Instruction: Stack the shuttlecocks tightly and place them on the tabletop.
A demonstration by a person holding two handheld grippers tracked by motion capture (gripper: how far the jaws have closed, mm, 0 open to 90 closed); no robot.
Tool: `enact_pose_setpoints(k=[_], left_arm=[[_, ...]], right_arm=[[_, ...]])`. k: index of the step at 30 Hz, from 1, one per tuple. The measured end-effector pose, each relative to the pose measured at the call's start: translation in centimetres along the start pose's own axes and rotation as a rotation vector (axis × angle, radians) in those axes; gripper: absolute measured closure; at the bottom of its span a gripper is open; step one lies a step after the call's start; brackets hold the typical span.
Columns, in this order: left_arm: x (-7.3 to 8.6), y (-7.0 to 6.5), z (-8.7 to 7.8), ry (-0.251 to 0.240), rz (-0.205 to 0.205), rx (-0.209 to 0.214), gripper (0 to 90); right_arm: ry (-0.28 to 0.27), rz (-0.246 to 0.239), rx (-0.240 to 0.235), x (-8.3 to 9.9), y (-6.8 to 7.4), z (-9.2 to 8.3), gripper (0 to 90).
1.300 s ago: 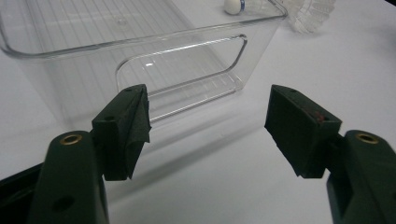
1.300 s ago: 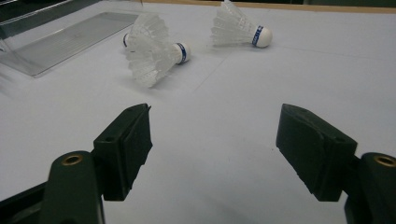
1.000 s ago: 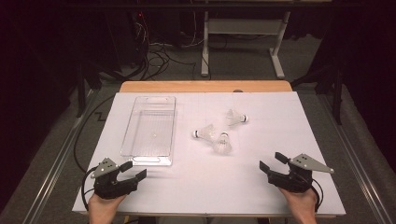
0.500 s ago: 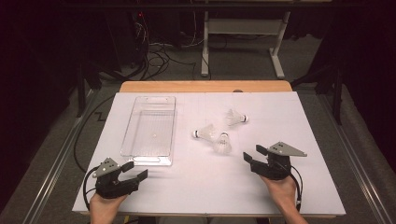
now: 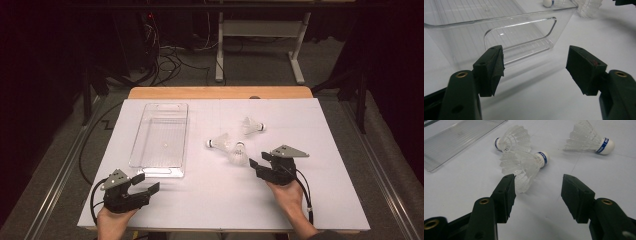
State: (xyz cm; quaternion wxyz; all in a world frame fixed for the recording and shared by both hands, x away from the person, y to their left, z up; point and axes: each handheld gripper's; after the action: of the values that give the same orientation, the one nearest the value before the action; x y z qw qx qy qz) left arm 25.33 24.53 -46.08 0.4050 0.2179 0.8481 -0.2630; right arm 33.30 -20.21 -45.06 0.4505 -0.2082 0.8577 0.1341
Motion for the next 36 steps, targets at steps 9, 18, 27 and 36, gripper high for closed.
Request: enact_pose_setpoints(k=[9, 18, 27, 36], left_arm=[[0.0, 0.1, -0.1, -0.001, -0.006, 0.005, 31.2], [0.0, 0.1, -0.1, -0.002, -0.004, 0.007, 31.2], [0.0, 0.1, -0.1, -0.003, -0.006, 0.016, 31.3], [0.0, 0.1, -0.1, -0.005, -0.010, 0.019, 31.3]], right_arm=[[0.049, -0.010, 0.006, -0.9, 0.8, 1.6, 50.5], [0.078, -0.020, 0.023, -1.6, 1.3, 2.9, 55.9], [0.101, -0.025, 0.030, -2.0, 1.5, 3.7, 62.1], [0.116, -0.021, 0.026, -2.2, 1.2, 4.0, 73.3]])
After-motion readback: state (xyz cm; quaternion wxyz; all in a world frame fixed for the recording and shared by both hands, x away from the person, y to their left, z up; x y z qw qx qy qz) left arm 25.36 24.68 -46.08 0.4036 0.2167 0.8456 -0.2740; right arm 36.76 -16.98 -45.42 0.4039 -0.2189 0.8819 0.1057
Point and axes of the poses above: each handheld gripper's, and its own axes: z roughly forward along the jaws, x roughly out of its underside, y roughly to its left, and after that the axes turned 4 degrees about x, right-handed
